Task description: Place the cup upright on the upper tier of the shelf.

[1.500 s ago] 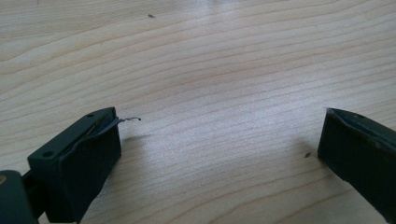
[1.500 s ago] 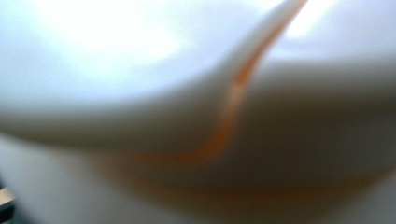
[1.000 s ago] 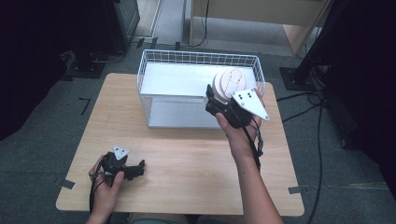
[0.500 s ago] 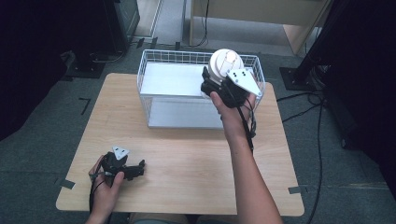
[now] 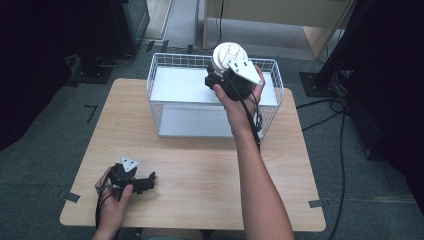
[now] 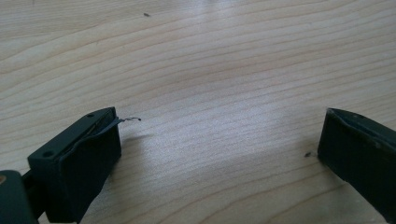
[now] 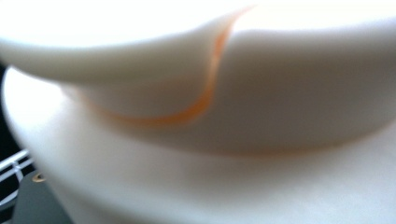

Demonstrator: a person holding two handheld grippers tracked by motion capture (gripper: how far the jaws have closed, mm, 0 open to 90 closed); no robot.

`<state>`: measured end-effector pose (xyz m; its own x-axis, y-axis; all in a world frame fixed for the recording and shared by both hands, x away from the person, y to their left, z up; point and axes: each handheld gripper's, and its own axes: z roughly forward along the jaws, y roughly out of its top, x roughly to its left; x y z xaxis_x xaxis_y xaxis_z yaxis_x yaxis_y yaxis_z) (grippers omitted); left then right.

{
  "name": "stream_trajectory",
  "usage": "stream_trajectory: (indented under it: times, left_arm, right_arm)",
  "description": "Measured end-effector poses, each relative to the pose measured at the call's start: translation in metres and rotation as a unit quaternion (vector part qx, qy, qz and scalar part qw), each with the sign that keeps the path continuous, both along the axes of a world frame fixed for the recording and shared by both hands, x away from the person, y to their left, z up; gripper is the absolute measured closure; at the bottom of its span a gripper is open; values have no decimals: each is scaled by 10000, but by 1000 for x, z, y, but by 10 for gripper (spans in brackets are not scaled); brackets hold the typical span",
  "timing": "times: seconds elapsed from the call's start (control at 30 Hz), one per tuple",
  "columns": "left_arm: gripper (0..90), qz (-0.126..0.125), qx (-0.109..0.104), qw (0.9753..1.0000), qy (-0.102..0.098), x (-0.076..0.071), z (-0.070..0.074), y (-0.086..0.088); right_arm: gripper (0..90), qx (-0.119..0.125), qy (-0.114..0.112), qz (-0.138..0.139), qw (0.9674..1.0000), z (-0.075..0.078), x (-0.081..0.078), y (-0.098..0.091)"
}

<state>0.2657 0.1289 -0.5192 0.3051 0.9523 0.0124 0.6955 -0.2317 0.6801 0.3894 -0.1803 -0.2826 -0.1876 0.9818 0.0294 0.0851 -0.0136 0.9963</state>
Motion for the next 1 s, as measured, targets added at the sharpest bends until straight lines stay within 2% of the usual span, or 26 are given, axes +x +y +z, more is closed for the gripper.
stream_trajectory:
  times: [0.07,0.23,0.5,0.57,0.7,0.8,0.97,1.0]
  left_arm:
    - [0,4,-1,10000,-10,0,0,0]
    - [0,2,-1,10000,-7,0,0,0]
    - [0,-2,-3,10000,-10,0,0,0]
    - [0,-3,-3,10000,-12,0,0,0]
    - [0,-4,-4,10000,-12,0,0,0]
    - [0,-3,-3,10000,-11,0,0,0]
    - [0,-3,-3,10000,-12,0,0,0]
    - [0,-3,-4,10000,-12,0,0,0]
  right_arm:
    - [157,-29,32,-23,10000,-3,5,2]
    - [157,96,73,-70,9999,-2,14,1]
    - [154,369,132,-91,9992,-3,21,-2]
    - [130,470,158,-59,9988,-3,23,-5]
    - [88,631,308,-12,9975,-6,27,-8]
    - [88,723,362,15,9967,-8,29,-10]
    - [99,700,435,150,9965,-13,30,-7]
    - [124,669,445,164,9966,-14,30,-6]
